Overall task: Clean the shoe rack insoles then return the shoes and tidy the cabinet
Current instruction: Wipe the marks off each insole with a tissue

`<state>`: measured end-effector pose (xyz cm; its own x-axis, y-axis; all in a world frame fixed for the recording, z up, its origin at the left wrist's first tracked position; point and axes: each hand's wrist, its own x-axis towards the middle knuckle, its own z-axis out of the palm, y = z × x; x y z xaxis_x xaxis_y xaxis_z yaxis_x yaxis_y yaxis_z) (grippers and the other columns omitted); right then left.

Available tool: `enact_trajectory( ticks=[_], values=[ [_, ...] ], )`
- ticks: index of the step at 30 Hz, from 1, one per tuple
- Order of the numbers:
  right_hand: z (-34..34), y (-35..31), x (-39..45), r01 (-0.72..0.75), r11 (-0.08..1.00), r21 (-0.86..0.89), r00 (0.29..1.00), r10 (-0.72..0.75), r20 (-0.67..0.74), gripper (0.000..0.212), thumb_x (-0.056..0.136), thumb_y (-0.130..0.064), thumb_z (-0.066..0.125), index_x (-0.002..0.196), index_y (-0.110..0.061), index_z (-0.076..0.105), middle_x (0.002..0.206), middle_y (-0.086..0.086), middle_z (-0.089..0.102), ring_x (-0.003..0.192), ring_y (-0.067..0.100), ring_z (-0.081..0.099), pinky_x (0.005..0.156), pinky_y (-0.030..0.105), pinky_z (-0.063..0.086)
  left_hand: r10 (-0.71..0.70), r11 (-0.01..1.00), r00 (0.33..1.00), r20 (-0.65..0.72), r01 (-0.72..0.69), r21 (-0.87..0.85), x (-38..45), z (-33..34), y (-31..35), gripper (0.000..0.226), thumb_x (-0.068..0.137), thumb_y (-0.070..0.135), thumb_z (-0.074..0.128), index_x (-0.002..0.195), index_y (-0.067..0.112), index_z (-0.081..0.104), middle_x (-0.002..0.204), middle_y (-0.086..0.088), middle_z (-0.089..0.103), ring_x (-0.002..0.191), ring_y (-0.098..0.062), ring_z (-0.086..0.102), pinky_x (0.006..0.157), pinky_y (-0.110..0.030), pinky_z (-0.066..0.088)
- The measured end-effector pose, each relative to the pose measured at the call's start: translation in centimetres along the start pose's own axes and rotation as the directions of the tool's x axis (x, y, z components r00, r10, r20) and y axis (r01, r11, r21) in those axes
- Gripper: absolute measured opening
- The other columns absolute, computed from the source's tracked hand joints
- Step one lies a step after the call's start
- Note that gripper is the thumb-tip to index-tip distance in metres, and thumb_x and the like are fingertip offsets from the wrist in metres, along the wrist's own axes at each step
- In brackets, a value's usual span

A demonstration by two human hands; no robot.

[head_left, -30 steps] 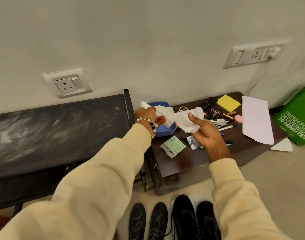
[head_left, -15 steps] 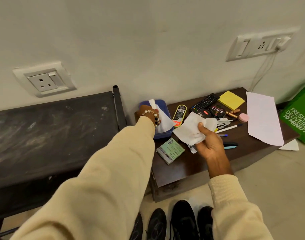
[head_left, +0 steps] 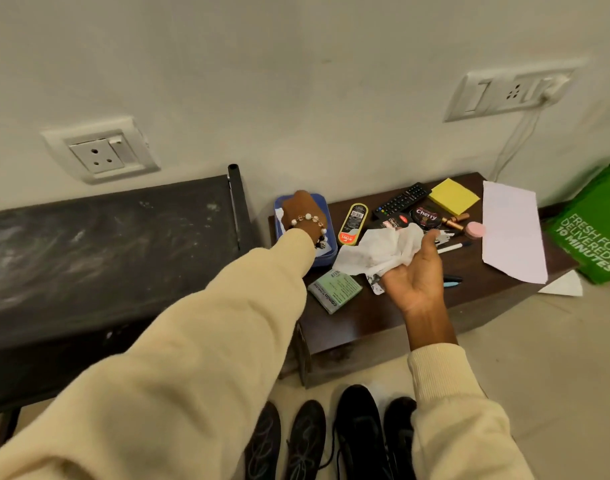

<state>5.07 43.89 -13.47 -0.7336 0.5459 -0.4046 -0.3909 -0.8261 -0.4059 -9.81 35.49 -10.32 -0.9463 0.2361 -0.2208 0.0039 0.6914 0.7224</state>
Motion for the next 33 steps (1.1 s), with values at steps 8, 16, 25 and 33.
enact_trajectory(
  ticks=[8,16,25,33],
  values=[
    [5.1,0.7,-9.6,-0.023,0.999,-0.033,0.999,0.022,-0.026,0.034,0.100,-0.022,0.043,0.124,-0.002,0.055,0.122,0.020,0.060,0.120,0.032,0.054,0.104,0.050,0.039,0.129,0.906,0.951,0.282,0.003,-0.424,-12.7,-5.1,-0.4,0.028,0.091,0.033,0.064,0.090,0.006,0.074,0.093,-0.014,0.069,0.096,-0.031,0.066,0.089,-0.044,0.054],
    [4.8,6.2,-22.3,0.188,0.824,-0.534,0.982,-0.169,0.084,0.024,0.085,0.008,0.058,0.098,-0.010,0.067,0.101,0.011,0.069,0.084,0.024,0.069,0.062,0.032,0.059,0.052,0.663,0.935,0.350,0.230,-0.712,-26.4,-13.2,-5.1,0.027,0.090,-0.011,0.052,0.115,-0.008,0.062,0.109,-0.021,0.064,0.101,-0.035,0.062,0.092,-0.047,0.051],
    [-0.2,10.6,-31.6,0.402,0.283,-0.871,0.809,0.335,0.482,0.045,0.094,-0.004,0.053,0.138,-0.007,0.046,0.132,0.008,0.057,0.119,0.017,0.056,0.100,0.029,0.046,-0.202,0.574,0.962,0.185,0.269,-0.774,-34.2,-15.5,-15.6,0.021,0.087,-0.007,0.061,0.107,-0.006,0.065,0.108,-0.025,0.067,0.097,-0.035,0.066,0.090,-0.047,0.054],
    [-2.1,12.8,-33.9,0.440,0.159,-0.884,0.863,0.196,0.465,0.044,0.077,0.000,0.073,0.111,-0.023,0.058,0.109,0.006,0.069,0.099,0.017,0.068,0.083,0.031,0.057,-0.231,0.511,0.931,0.283,0.364,-0.779,-37.5,-15.6,-20.9,0.023,0.083,0.014,0.072,0.104,0.007,0.064,0.101,-0.016,0.068,0.083,-0.027,0.068,0.058,-0.034,0.058]
  ],
)
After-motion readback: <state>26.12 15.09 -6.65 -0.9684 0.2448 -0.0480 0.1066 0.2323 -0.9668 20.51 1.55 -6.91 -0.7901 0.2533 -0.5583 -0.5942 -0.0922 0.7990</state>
